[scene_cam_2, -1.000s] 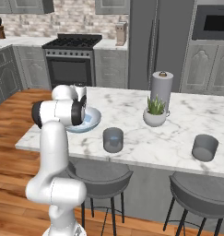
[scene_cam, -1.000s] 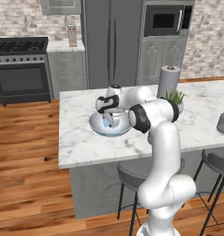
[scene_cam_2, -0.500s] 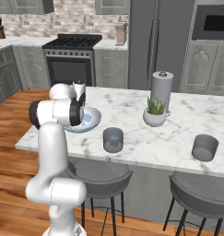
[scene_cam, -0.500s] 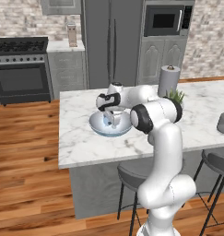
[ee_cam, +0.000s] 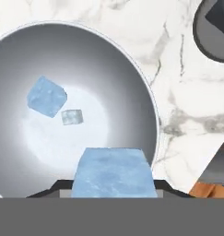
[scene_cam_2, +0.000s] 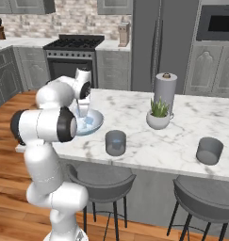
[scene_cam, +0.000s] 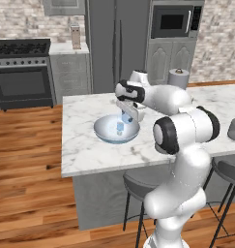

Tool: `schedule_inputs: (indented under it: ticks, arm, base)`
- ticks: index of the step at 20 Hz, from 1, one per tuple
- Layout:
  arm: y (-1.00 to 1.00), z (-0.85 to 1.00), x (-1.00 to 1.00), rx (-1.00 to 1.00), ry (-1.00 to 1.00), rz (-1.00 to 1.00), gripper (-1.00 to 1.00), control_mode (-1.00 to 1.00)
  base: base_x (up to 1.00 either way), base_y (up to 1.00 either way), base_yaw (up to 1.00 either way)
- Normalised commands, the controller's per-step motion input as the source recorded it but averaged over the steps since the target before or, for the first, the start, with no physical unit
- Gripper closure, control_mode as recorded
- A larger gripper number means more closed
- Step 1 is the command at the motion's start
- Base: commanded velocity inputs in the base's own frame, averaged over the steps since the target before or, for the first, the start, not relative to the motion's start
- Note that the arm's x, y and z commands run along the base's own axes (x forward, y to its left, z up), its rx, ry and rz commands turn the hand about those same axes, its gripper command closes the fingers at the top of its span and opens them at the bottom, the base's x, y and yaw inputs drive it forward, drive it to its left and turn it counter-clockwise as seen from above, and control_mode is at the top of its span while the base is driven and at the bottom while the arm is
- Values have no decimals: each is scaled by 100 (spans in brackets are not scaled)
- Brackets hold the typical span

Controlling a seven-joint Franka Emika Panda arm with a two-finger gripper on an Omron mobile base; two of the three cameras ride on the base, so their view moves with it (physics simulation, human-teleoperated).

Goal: There are four ice cubes in the ice bowl. Place two ice cubes in each glass of water.

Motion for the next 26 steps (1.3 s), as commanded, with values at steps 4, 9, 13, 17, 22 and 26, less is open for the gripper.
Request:
schedule_inputs:
  ticks: [4,9,13,17,22,26]
  arm:
    - [-100,36,-68,0,0,37,100,-100]
    - [-95,9,-51,2,0,38,100,-100]
    - [-69,0,-11,0,0,41,100,-100]
    - [-63,0,3,0,0,40,100,-100]
    - [-46,0,14,-3,0,33,100,-100]
    - [0,-10,-3,-13,0,29,100,-100]
  base:
    - [0,0,0]
    - [0,0,0]
    - [0,0,0]
    - [0,0,0]
    - [0,0,0]
    - [0,0,0]
